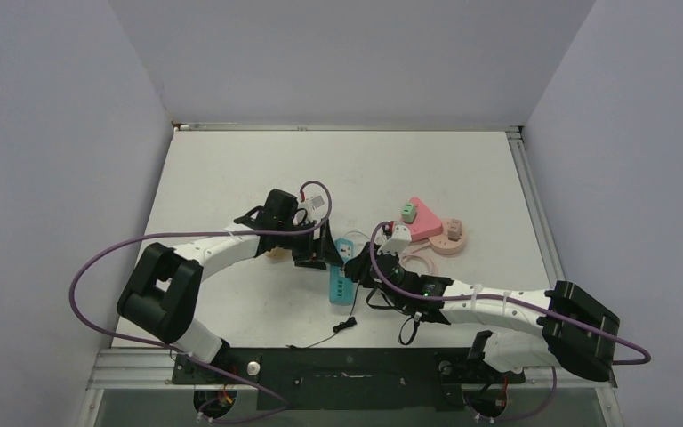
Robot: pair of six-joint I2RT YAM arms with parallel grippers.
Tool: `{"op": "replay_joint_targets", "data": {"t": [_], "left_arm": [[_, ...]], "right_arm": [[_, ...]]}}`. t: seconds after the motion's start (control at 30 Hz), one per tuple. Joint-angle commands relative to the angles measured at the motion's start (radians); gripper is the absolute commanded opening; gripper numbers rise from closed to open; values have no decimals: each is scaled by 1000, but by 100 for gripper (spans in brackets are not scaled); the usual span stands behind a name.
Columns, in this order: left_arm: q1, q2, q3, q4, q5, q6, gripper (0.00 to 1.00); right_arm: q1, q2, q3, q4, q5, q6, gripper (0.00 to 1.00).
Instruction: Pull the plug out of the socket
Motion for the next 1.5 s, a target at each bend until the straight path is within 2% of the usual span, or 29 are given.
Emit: {"op": "replay_joint_targets", "data": {"t": [0.0, 0.27, 0.57, 0.77, 0.97, 1.47], "left_arm": [[-3, 16, 2, 61, 48, -19, 64], [-4, 45, -4, 91, 77, -43, 51], [-4, 59, -6, 98, 88, -53, 48], [-4, 62, -7, 107, 100, -66, 28], [-4, 60, -16, 142, 121, -99, 0], [-2, 34, -18, 147, 130, -90, 0]], "right_arm": [[-1, -31, 3, 138, 0, -19, 5], [-1, -32, -2, 148, -3, -32, 5], [1, -31, -7, 168, -9, -36, 5], [8, -37, -16, 203, -6, -56, 5], [11, -32, -11, 184, 4, -59, 5], [6, -88, -62, 145, 40, -14, 5]]}}
